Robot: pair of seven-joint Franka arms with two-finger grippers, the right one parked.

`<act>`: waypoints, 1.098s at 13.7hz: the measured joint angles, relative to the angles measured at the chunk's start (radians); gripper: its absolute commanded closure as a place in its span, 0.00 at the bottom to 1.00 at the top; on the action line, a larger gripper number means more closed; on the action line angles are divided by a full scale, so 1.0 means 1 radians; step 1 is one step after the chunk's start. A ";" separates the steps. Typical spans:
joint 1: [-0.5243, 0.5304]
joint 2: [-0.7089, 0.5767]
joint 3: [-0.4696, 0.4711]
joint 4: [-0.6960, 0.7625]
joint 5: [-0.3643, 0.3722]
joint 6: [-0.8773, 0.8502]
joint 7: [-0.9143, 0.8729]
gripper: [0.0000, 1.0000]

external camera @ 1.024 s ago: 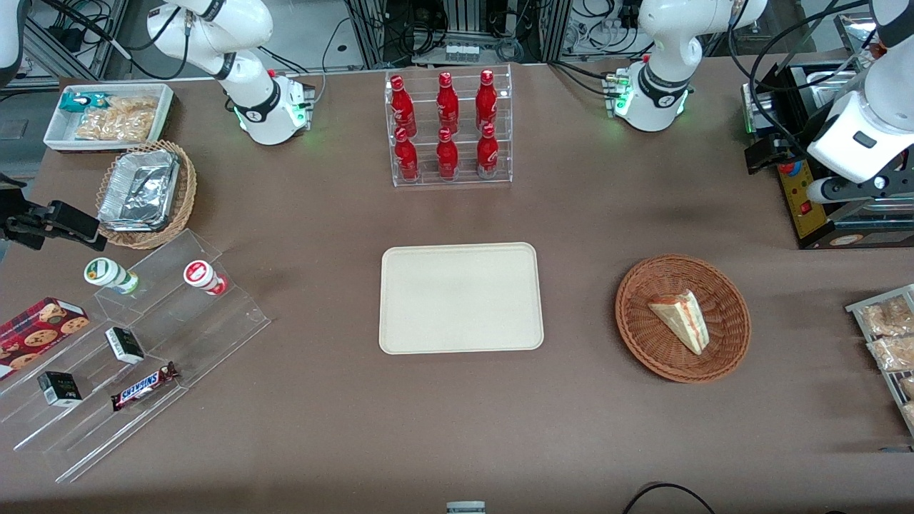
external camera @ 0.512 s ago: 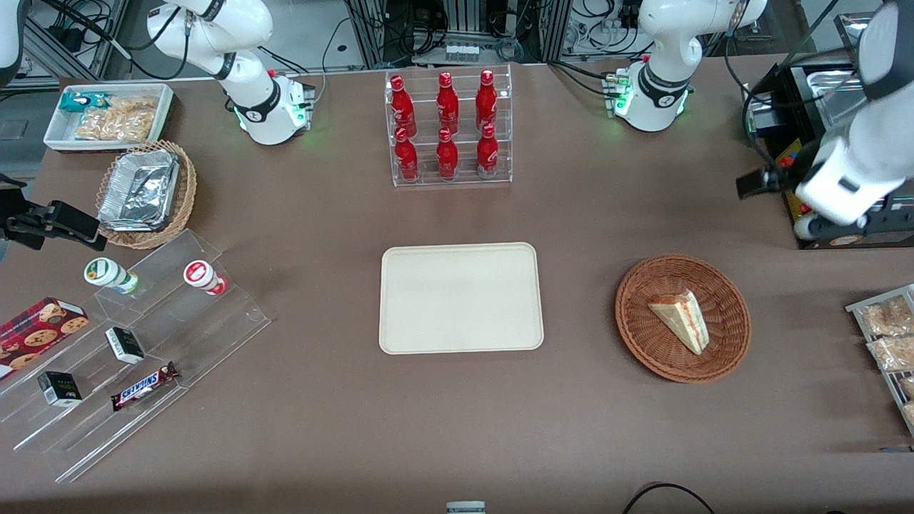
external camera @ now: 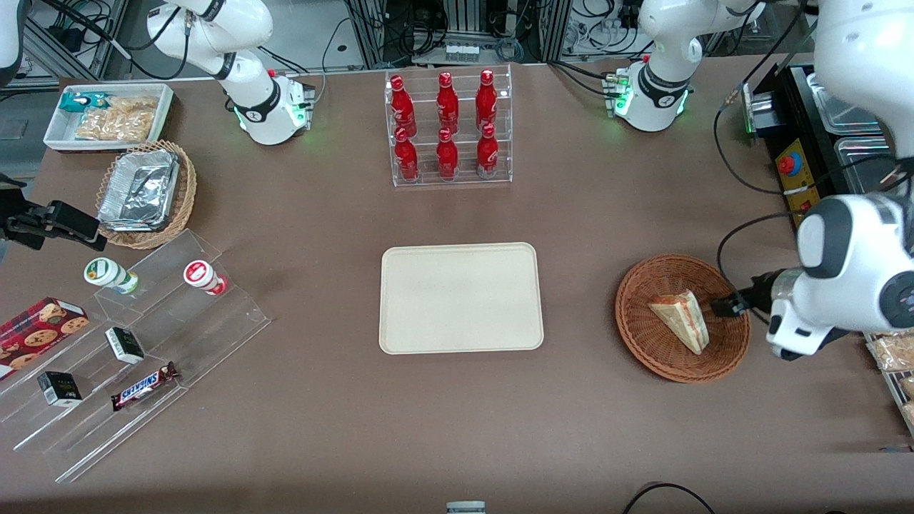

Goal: Place sandwich from basket to tray
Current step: 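Move the left gripper down over the sandwich in the wicker basket, then close the left gripper on the sandwich wedge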

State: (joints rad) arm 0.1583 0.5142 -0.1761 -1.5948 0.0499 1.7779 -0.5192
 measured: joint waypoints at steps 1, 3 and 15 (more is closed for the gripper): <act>0.000 0.025 -0.003 -0.005 -0.001 0.034 -0.030 0.00; -0.002 0.051 -0.006 -0.032 -0.003 0.100 -0.073 0.00; -0.026 0.079 -0.016 -0.033 -0.017 0.192 -0.173 0.00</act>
State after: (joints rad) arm 0.1326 0.5931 -0.1922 -1.6277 0.0329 1.9698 -0.6921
